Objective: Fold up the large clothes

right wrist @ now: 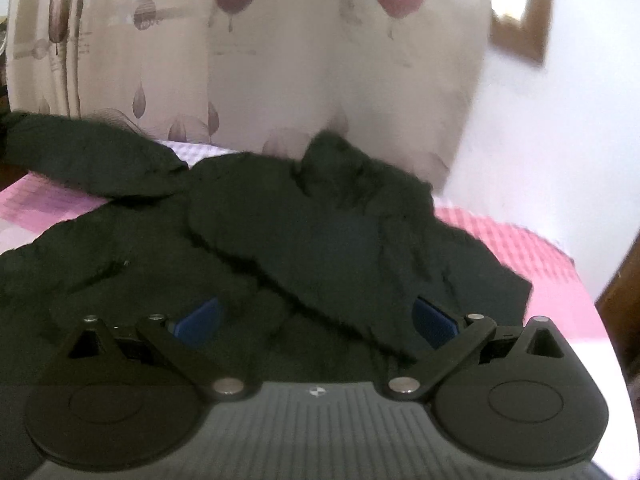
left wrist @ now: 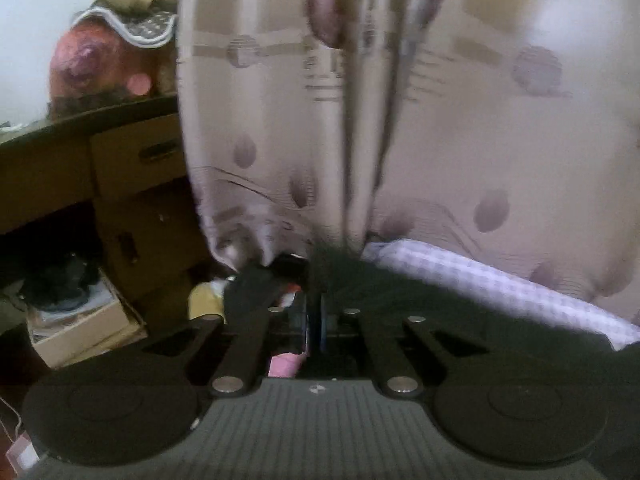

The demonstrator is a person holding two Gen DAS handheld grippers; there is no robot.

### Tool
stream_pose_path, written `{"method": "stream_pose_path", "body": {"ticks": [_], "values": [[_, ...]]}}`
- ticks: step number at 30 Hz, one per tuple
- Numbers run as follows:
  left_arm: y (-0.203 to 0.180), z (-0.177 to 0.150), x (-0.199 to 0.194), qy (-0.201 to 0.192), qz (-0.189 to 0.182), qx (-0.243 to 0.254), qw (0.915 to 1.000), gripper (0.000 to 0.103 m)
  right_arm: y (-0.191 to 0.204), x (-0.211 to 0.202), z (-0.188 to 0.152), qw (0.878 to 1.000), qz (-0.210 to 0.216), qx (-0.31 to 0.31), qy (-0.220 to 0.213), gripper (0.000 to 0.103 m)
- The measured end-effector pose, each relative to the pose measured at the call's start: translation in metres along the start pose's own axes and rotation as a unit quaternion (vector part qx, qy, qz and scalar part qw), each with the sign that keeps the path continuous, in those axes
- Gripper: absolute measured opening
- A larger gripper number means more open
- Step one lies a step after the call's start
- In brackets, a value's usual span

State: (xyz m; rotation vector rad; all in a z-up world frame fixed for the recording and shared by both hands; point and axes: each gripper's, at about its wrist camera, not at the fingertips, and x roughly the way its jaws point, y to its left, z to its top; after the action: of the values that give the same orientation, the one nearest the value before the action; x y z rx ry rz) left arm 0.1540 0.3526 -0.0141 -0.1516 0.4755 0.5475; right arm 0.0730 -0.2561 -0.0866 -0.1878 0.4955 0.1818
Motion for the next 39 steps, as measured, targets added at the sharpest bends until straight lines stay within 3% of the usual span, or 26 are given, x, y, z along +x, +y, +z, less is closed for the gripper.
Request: {"method": "stream_pose_path", "body": {"ticks": [1,2,3,4,5,8,12,14,16,17,18,19,23,26,29,32,35,37,39], "values": [[0.0,-0.003,-0.002,-0.007,0.016,0.003,0.9998,0.012,0.003,0.009,0.008,1.0,0.008,-0.006,-0.005,0.103],[-0.002,-0.007,-0.005,-0.011,0.026,0.006,0.9996,0.036,0.006,0.017,0.013,1.0,0.015,-0.012,-0.011,0.103],[-0.004,-0.011,-0.01,-0.012,0.018,0.003,0.9998,0.052,0.012,0.026,0.018,0.999,0.018,-0.023,-0.017,0.103],[-0.007,-0.018,-0.018,-0.014,-0.004,-0.007,0.9999,0.083,0.02,0.038,0.022,0.999,0.016,-0.036,-0.021,0.103],[-0.011,-0.025,-0.026,-0.018,-0.022,-0.011,0.9995,0.096,0.028,0.05,0.025,0.998,0.015,-0.05,-0.022,0.103],[-0.049,-0.054,-0.053,-0.036,-0.089,0.019,0.9952,0.099,0.052,0.086,0.034,0.996,0.024,-0.084,-0.02,0.103],[-0.09,-0.102,-0.084,-0.025,-0.176,0.057,0.9825,0.101,0.081,0.123,0.036,0.988,-0.023,-0.149,-0.029,0.103],[-0.1,-0.122,-0.09,-0.017,-0.197,0.06,0.9785,0.101,0.091,0.141,0.033,0.983,-0.037,-0.18,-0.018,0.099],[-0.107,-0.14,-0.093,0.0,-0.221,0.064,0.9732,0.101,0.094,0.159,0.029,0.978,-0.04,-0.204,0.0,0.063],[-0.109,-0.146,-0.094,0.006,-0.223,0.069,0.9724,0.101,0.089,0.165,0.029,0.98,-0.032,-0.195,0.01,0.021],[-0.11,-0.152,-0.094,0.013,-0.218,0.07,0.9733,0.101,0.082,0.17,0.031,0.984,-0.032,-0.176,0.024,0.011],[-0.109,-0.159,-0.094,0.019,-0.219,0.068,0.9732,0.101,0.067,0.171,0.034,0.988,-0.034,-0.15,0.028,0.011],[-0.098,-0.17,-0.094,0.034,-0.222,0.056,0.9729,0.101,-0.003,0.124,0.039,0.995,-0.045,-0.087,-0.033,0.01],[-0.088,-0.169,-0.091,0.043,-0.218,0.052,0.9736,0.101,-0.084,0.062,0.035,0.991,-0.11,-0.032,-0.067,0.01],[-0.082,-0.17,-0.094,0.044,-0.217,0.051,0.9739,0.101,-0.174,0.01,0.018,0.979,-0.194,0.022,-0.066,0.01],[-0.082,-0.171,-0.099,0.045,-0.214,0.062,0.9737,0.101,-0.258,-0.028,-0.016,0.958,-0.273,0.076,-0.036,0.011],[-0.084,-0.172,-0.105,0.041,-0.216,0.091,0.9712,0.102,-0.333,-0.044,-0.062,0.939,-0.304,0.16,0.012,0.014],[-0.089,-0.172,-0.107,0.047,-0.223,0.118,0.9665,0.102,-0.368,-0.046,-0.097,0.924,-0.315,0.209,0.058,0.024],[-0.093,-0.173,-0.109,0.05,-0.23,0.133,0.9628,0.102,-0.383,-0.055,-0.126,0.914,-0.299,0.267,0.066,0.048]]}}
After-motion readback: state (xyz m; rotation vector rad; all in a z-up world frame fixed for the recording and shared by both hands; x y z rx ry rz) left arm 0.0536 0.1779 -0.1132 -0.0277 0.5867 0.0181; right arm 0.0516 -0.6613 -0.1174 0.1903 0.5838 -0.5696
